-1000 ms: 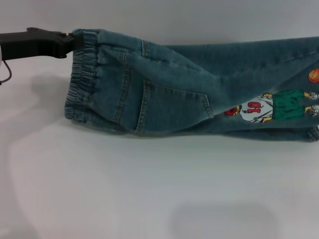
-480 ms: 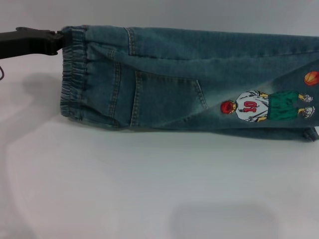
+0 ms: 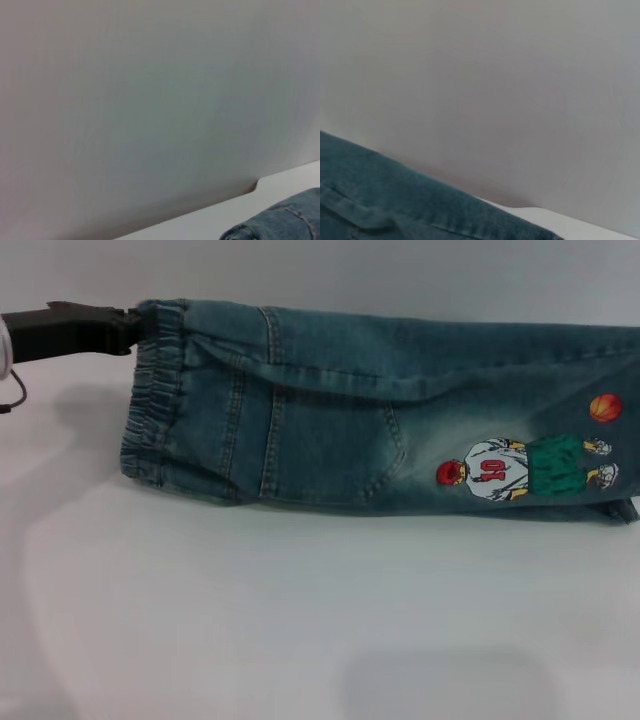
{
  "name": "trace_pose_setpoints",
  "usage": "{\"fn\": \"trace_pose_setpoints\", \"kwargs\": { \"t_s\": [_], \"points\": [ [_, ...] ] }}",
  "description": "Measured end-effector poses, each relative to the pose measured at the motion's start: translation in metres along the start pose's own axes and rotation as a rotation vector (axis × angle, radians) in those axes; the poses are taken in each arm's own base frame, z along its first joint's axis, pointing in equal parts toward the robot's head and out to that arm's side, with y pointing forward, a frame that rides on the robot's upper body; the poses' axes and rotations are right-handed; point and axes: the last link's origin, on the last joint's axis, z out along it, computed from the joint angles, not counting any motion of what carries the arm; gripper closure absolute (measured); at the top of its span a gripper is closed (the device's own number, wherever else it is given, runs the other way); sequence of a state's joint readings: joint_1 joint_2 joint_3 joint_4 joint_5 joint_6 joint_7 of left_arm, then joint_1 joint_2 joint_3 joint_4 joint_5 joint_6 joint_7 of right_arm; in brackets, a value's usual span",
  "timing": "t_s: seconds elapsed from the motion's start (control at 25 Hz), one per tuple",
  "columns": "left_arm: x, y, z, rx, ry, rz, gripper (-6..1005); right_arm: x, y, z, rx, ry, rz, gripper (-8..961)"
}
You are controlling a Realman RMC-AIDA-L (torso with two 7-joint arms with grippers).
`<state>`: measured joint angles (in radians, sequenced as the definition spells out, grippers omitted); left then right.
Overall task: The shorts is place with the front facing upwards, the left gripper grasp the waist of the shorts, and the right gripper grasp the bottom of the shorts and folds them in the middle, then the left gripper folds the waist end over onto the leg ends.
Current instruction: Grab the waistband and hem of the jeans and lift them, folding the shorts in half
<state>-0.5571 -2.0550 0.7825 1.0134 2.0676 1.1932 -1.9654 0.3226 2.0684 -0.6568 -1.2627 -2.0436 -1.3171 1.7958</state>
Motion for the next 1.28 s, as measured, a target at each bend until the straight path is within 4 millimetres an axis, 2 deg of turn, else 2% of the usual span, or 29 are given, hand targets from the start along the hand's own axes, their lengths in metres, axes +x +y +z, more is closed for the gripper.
{"fn": "trace_pose_setpoints", "kwargs": {
  "t_s": [0.12,0.68,0.8,1.28],
  "points": [
    [0.0,0.005,0.01,-0.002,-0.019,0.019,959,0.001,0.0,0.006,0.002,0.018,-0.007,938],
    [0.0,0.006,0.018,0.003,-0.025,0.021,961,0.013,-0.003,0.03,0.055,0.058,-0.001,938],
    [-0.003,0.011,0.028,0.003,-0.045,0.035,961,0.015,-0.002,0.037,0.069,0.064,-0.006,938],
    [-0.006,0.011,0.031,0.006,-0.048,0.023,959,0.016,-0.003,0.05,0.104,0.074,-0.022,938]
  ]
}}
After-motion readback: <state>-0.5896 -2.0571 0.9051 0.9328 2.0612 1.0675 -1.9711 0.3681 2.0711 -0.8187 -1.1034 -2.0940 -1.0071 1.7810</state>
